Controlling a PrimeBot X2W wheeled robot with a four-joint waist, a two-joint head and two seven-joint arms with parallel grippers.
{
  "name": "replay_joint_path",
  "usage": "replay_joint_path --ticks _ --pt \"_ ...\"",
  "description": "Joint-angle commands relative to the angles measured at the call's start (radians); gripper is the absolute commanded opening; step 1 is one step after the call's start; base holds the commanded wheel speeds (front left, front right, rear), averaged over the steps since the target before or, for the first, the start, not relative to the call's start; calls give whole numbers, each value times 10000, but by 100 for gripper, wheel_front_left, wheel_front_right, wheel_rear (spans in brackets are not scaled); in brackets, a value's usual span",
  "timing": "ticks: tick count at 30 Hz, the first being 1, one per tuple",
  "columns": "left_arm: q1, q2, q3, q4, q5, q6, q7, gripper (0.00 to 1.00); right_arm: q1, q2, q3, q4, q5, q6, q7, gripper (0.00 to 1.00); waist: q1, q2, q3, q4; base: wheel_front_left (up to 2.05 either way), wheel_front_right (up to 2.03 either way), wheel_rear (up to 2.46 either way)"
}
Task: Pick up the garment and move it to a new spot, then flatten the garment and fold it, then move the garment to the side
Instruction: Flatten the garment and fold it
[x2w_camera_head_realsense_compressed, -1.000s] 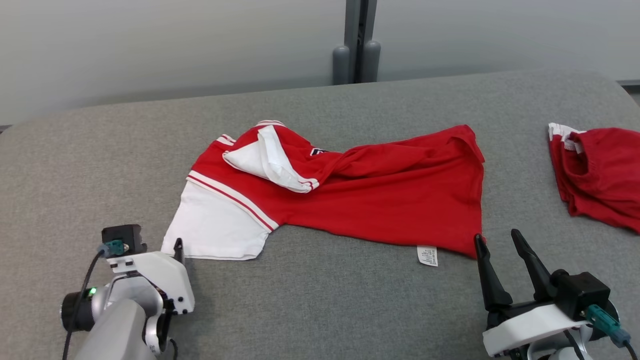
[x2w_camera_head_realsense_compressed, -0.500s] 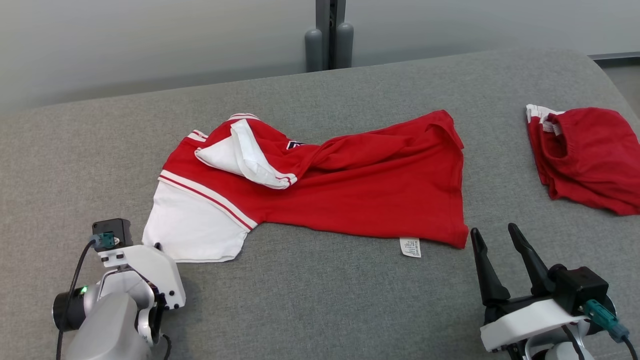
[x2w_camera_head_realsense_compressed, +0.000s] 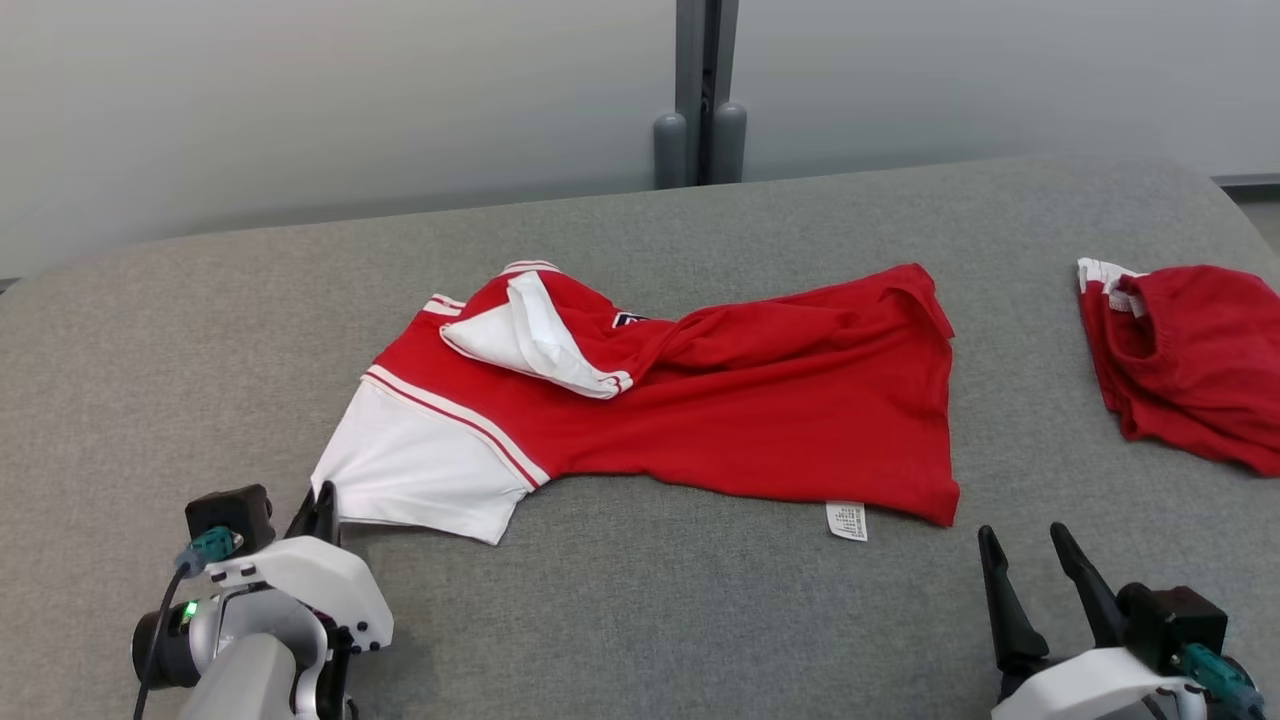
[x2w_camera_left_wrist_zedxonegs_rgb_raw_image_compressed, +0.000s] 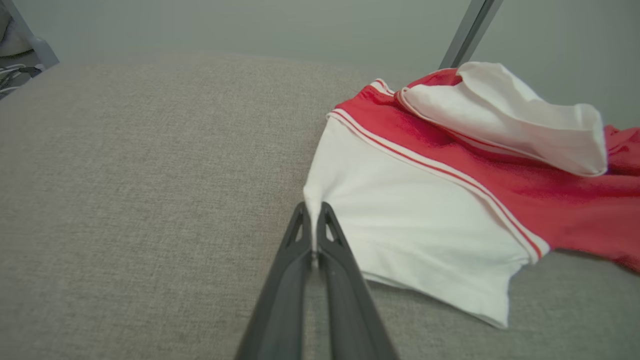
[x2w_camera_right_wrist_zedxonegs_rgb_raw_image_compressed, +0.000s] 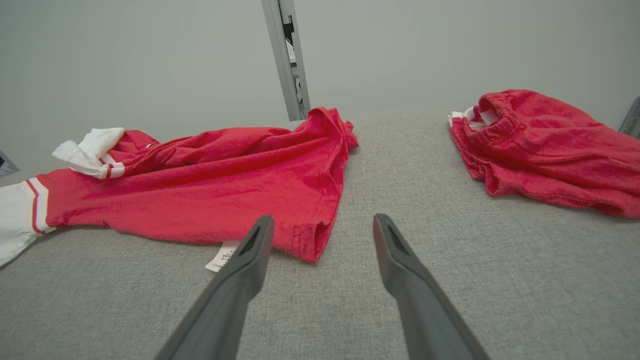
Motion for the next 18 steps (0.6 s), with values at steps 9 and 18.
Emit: replay_joint_path --ticks 9,18 --pt "1610 -30 74 -2481 -257 174 -343 0 203 -46 -407 973 186 2 40 100 0 0 -597 750 0 0 0" --pt "3272 100 -140 -5694 -192 854 695 0 -189 -47 -715 1890 261 2 88 100 0 0 -738 1330 0 0 0"
